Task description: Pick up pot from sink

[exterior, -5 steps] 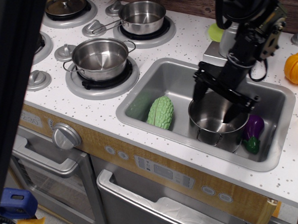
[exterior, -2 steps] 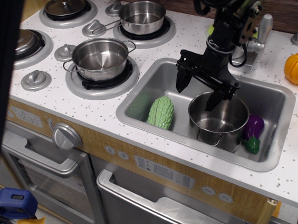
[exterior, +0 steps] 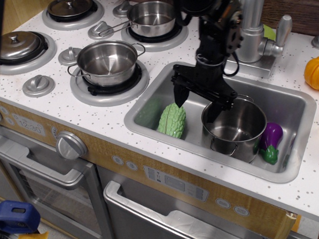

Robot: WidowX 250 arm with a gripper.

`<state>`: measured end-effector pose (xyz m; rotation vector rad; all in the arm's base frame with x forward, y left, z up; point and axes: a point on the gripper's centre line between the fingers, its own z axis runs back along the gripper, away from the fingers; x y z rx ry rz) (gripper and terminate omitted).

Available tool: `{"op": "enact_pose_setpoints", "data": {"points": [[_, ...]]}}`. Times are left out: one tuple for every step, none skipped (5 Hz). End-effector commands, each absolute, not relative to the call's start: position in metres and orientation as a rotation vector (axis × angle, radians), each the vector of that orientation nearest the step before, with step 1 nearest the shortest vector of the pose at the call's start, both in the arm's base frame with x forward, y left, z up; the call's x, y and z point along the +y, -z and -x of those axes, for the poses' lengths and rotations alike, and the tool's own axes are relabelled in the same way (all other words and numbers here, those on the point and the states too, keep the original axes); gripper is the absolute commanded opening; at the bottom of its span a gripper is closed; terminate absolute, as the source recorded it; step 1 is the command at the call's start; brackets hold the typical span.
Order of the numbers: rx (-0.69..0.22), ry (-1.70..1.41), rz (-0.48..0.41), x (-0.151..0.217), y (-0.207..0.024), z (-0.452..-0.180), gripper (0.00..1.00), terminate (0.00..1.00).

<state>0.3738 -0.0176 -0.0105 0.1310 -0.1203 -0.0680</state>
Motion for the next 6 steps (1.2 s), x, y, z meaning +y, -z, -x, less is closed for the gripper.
{"op": "enact_pose_setpoints", "data": {"points": [[-0.216, 0.076, -0.106, -0.017, -0.007, -0.386, 1.0, 0.0], [-0.218, 0.062, -0.091, -0.02, -0.001, -0.387, 1.0, 0.0], [-0.226, 0.032, -0.077, -0.023, 0.006, -0.386, 0.0, 0.0], [-0.221, 0.028, -0.055, -0.026, 0.009, -0.387, 0.0, 0.0], [-0.213, 0.029, -0.036, -0.027, 0.01, -0.388, 0.0, 0.0], [-0.214, 0.023, -0.041, -0.03, -0.001, -0.393, 0.0, 0.0]]}}
